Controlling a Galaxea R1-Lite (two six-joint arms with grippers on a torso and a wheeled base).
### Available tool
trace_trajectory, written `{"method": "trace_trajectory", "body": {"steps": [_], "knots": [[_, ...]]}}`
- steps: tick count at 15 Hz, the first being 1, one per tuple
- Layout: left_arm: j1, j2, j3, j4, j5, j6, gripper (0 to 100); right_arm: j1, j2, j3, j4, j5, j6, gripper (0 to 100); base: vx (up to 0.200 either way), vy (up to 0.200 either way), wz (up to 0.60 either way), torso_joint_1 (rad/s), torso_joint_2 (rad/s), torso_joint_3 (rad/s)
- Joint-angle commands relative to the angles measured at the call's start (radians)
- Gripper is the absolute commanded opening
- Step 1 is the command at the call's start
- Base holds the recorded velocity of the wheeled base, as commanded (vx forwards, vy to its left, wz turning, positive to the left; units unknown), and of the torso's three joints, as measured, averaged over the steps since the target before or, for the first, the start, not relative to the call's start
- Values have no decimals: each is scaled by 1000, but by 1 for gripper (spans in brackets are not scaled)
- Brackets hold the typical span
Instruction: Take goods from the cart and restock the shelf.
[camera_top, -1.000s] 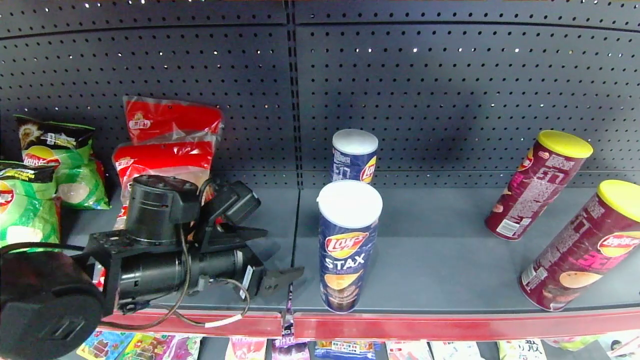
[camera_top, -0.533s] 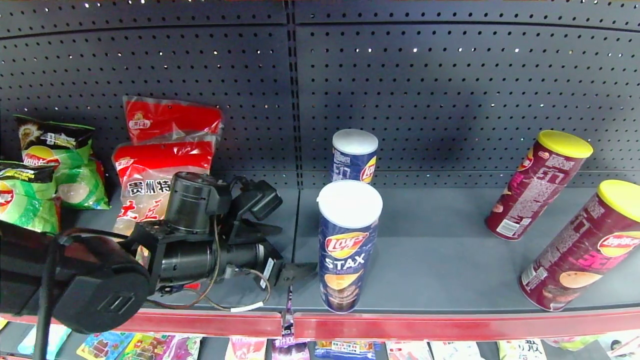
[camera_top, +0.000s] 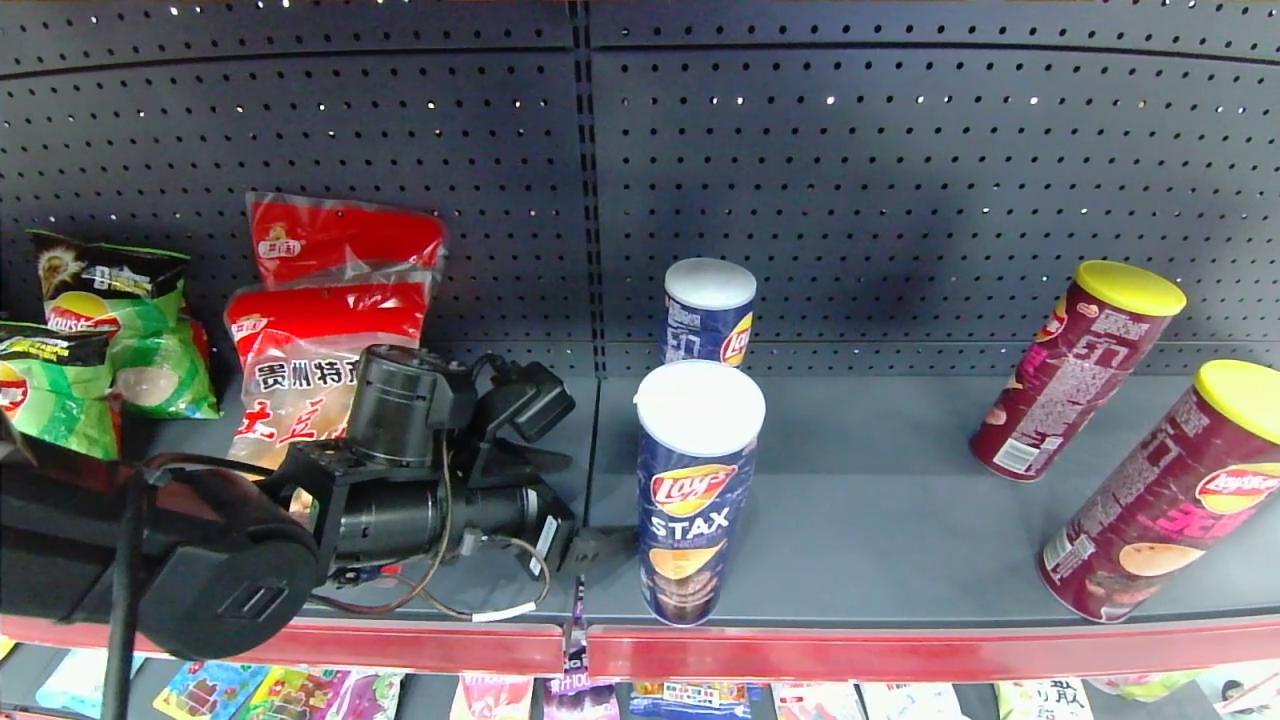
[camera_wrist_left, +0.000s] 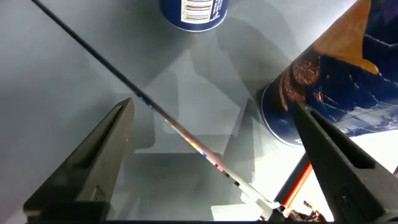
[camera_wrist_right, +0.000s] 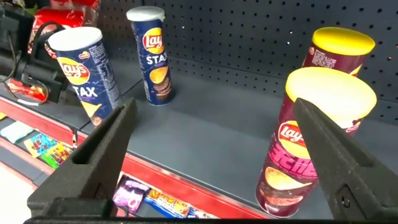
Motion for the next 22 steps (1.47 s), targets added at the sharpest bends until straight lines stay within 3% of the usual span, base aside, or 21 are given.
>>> {"method": "trace_trajectory", "body": {"steps": [1, 9, 12, 14, 17, 19, 20, 21, 22], "knots": [[-9, -2, 0, -1, 0, 0, 100, -1, 6, 1, -1, 0, -1, 100, 0, 0, 0, 0, 0, 0], [-31, -4, 1, 1, 24, 0, 100, 1, 3, 1, -1, 0, 0, 100, 0, 0, 0, 0, 0, 0], [-23, -17, 15, 1, 26, -3, 100, 1, 3, 2, -1, 0, 0, 100, 0, 0, 0, 0, 0, 0], [12, -63, 46, 1, 40, -6, 100, 1, 3, 13, 1, 3, 0, 100, 0, 0, 0, 0, 0, 0], [109, -270, 185, 2, 41, -7, 100, 1, -28, 100, 1, 6, -6, 100, 0, 0, 0, 0, 0, 0], [168, -455, 277, 19, 89, -7, 100, -10, -72, 142, 1, -20, -6, 100, 0, 0, 0, 0, 0, 0], [207, -623, 345, 67, 150, -13, 100, -45, -101, 163, 33, -92, -6, 100, 0, 0, 0, 0, 0, 0], [211, -655, 356, 83, 158, -17, 100, -53, -106, 163, 42, -107, -4, 100, 0, 0, 0, 0, 0, 0], [224, -912, 400, 272, 214, -43, 100, -93, -158, 154, 124, -179, -4, 100, 0, 0, 0, 0, 0, 0]]}}
